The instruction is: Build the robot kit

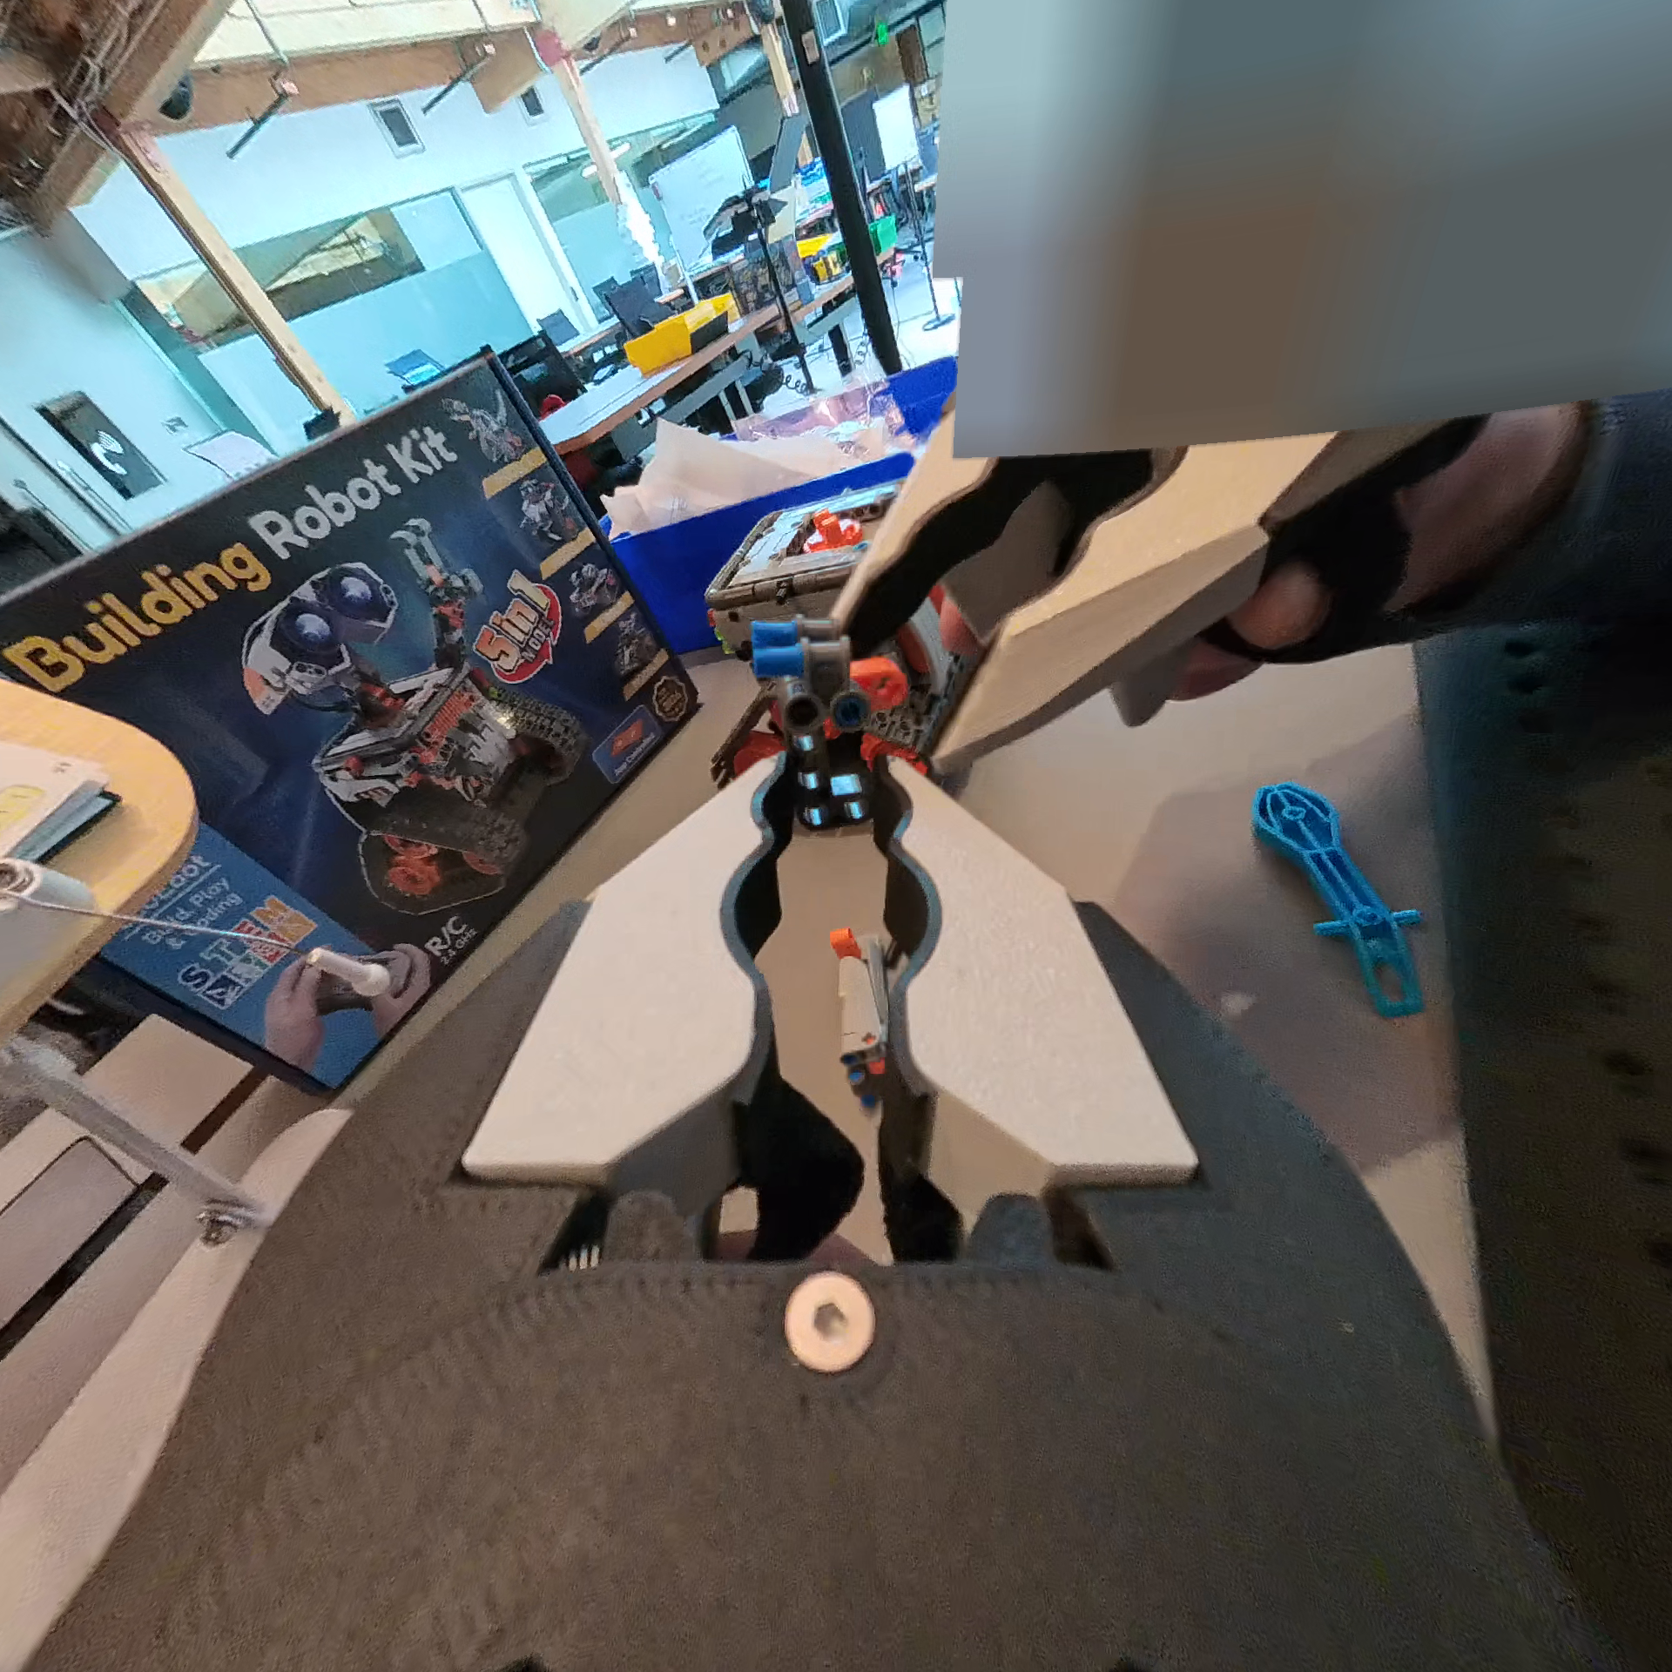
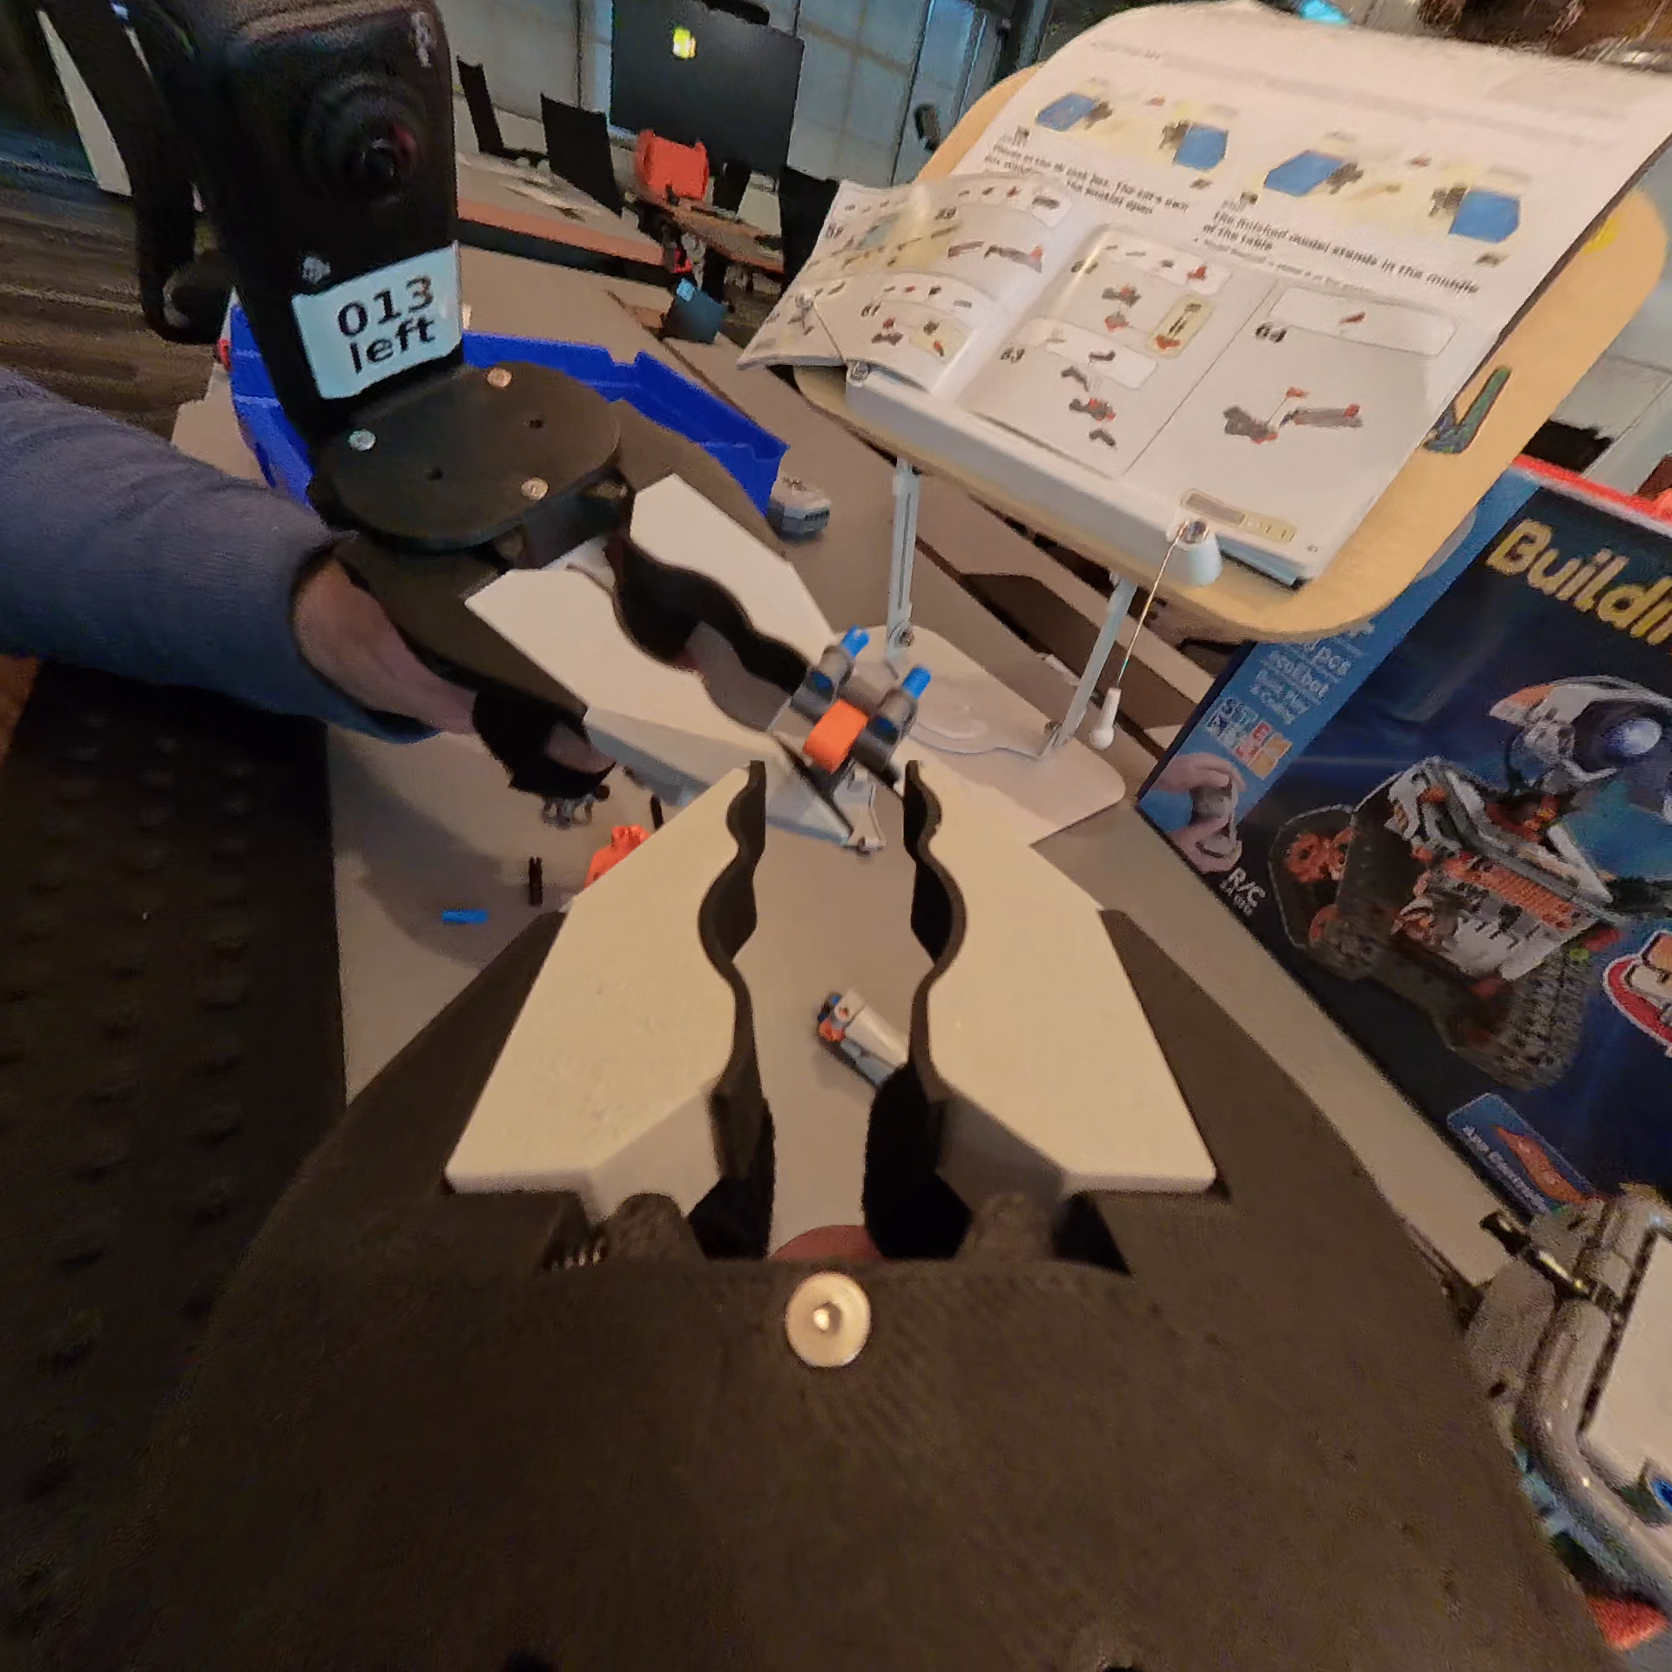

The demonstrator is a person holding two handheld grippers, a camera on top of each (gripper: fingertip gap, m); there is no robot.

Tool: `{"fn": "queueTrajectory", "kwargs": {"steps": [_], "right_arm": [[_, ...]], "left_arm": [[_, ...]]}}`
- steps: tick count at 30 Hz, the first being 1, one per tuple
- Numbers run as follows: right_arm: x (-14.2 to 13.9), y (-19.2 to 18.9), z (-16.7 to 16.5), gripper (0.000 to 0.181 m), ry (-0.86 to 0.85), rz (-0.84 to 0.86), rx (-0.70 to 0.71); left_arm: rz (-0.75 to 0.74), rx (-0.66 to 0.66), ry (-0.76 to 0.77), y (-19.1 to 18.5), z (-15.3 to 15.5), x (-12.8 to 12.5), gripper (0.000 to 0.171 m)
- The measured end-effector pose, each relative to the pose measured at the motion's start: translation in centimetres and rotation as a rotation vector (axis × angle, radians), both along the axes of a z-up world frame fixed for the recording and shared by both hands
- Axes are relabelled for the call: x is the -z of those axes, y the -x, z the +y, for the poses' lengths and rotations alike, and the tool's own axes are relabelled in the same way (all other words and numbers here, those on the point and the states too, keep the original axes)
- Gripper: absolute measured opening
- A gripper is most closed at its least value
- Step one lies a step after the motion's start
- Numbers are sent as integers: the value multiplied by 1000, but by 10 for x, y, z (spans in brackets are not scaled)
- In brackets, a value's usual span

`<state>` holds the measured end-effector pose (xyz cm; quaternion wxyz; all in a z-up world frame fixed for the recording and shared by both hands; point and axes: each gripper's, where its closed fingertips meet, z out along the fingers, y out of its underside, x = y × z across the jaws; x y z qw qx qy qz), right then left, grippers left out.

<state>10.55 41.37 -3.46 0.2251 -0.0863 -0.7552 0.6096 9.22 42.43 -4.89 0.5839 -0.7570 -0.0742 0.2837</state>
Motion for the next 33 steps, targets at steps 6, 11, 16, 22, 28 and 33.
{"fn": "queueTrajectory", "kwargs": {"steps": [6,11,16,22,28,33], "right_arm": [[-5,-8,-22,17,-42,38,-84],[-8,-18,-39,16,-145,154,-177],[-14,-23,-59,28,-226,282,-242],[-1,-20,-77,36,-234,187,-301],[15,-24,-87,34,-258,123,-379],[28,-29,-88,18,-214,-28,-458]], "left_arm": [[-7,-45,-12,-9,-22,-3,15],[-126,3,-64,-21,-37,-3,14],[-287,96,-113,-32,-52,1,14],[-277,91,-39,-32,-66,14,14],[-233,83,136,-29,-73,35,14],[-220,104,196,-32,-74,47,14]]}}
